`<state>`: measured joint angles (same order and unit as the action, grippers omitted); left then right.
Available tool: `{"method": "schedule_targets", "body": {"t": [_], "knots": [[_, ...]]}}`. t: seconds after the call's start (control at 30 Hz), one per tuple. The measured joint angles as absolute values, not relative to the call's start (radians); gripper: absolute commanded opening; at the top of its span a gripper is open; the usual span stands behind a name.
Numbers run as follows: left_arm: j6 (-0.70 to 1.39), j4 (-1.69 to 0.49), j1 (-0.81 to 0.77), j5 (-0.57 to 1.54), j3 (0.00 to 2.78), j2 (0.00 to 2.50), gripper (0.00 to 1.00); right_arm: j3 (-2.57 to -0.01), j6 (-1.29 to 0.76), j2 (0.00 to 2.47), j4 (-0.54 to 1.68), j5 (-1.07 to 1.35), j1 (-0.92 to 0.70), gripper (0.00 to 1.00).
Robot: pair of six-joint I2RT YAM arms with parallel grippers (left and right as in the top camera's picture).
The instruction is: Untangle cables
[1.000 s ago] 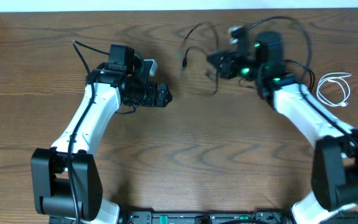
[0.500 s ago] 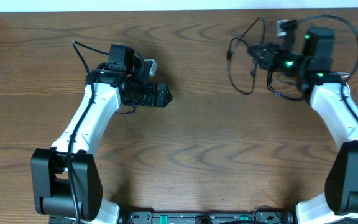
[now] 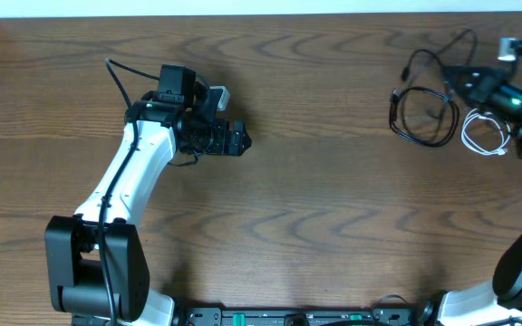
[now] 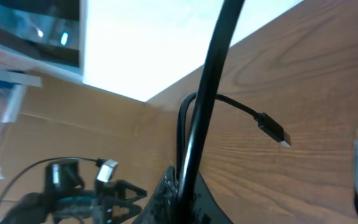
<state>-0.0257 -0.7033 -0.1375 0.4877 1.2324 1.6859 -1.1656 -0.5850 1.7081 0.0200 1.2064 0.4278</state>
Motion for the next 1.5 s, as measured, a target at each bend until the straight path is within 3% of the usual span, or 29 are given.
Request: {"method": "schedule_targets", "body": {"t": [0.23, 0.43, 0.83, 0.87, 0.93, 1.03, 1.07, 1.17, 1.2, 1.5], "knots": [[-0.026, -0.703, -0.138, 0.488, 1.232, 1.686, 0.98, -1.166, -0.585, 1.708, 0.077, 1.296, 0.560, 0.01], [-0.026, -0.704, -0.138, 0.488, 1.232, 1.686, 0.98, -1.166, -0.497, 1.708, 0.270, 1.274, 0.580, 0.01], [-0.026, -0.703, -0.138, 0.488, 1.232, 1.686, 0.98, -1.168, -0.424, 1.708, 0.606, 0.806, 0.579, 0.02], [-0.026, -0.704, -0.138, 0.488, 1.232, 1.686, 0.98, -1.168, -0.424, 1.708, 0.621, 0.762, 0.579, 0.09], [-0.026, -0.703, -0.138, 0.488, 1.232, 1.686, 0.98, -1.168, -0.424, 1.708, 0.641, 0.684, 0.579, 0.35], [-0.026, -0.703, -0.138, 0.488, 1.232, 1.686, 0.98, -1.168, -0.414, 1.708, 0.651, 0.570, 0.579, 0.44], [-0.026, -0.703, -0.138, 0.488, 1.232, 1.686, 0.98, -1.168, -0.414, 1.708, 0.651, 0.541, 0.579, 0.52], [-0.026, -0.703, -0.138, 0.488, 1.232, 1.686, 0.98, -1.168, -0.412, 1.708, 0.652, 0.458, 0.579, 0.92], [-0.026, -0.704, -0.138, 0.488, 1.232, 1.686, 0.98, -1.168, -0.412, 1.708, 0.652, 0.432, 0.579, 0.99], [-0.026, -0.703, -0.138, 0.488, 1.232, 1.686, 0.98, -1.168, -0.410, 1.708, 0.651, 0.301, 0.567, 0.99]]}}
